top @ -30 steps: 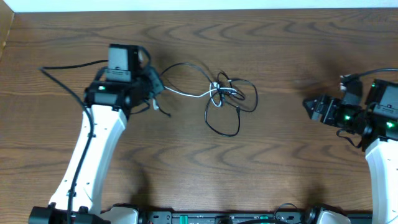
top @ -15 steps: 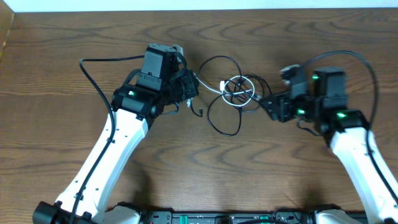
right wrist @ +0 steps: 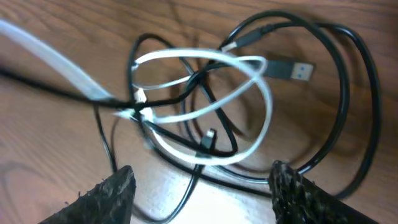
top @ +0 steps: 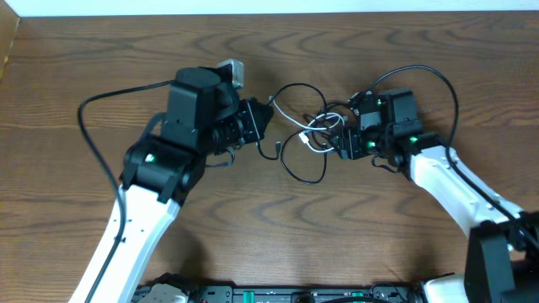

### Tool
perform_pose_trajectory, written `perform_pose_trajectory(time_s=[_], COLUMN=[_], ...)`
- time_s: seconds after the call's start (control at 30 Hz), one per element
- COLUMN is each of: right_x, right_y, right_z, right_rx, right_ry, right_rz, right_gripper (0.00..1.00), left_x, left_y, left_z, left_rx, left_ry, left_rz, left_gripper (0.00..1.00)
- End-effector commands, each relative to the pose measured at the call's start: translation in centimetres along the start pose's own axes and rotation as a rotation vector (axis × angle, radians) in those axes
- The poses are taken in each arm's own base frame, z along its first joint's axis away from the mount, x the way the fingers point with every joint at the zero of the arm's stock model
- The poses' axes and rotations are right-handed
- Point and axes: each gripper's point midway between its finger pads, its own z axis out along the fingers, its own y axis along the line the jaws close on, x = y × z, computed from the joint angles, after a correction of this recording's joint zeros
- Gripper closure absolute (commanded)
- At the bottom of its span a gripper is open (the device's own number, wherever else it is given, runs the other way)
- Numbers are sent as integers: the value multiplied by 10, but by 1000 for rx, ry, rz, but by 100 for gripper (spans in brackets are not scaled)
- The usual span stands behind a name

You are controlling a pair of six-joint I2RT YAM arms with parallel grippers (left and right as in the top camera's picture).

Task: Untangle cables

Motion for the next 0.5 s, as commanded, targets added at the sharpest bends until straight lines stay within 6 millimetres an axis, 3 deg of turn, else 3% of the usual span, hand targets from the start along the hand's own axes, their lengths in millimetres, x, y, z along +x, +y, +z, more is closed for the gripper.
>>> perform_pose_trajectory(time_s=[0.0,0.13,0.17,0.2,0.23,0.37,0.47], right_x=[3,0,1,3,5,10,-1], right_y=[8,16,18,19,18,12,21], right_z=[15,25,28,31,33,37,23], right_rx=[-15,-36,-39,-41,-35,6,-38], right_ry=[8,-4,-1,3,10,28,-2], right_rz=[-14,-41,-46,-50,-49,29,36], right_gripper=[33,31,36,51,97,99,99], left_x=[1,5,6,6,6,2,-6], left_y=[-12,-11,-11,-11,-10,-3,11], left_z=[-15,-19,-20,-20,-20,-19,-20], left_rx=[40,33,32,30,30,-11,-89], left_ry=[-13,-4,-1,0,1,-28,-75], left_rz=[6,1,-1,-1,-1,-2,5], left_gripper=[92,92,92,92,93,93,93])
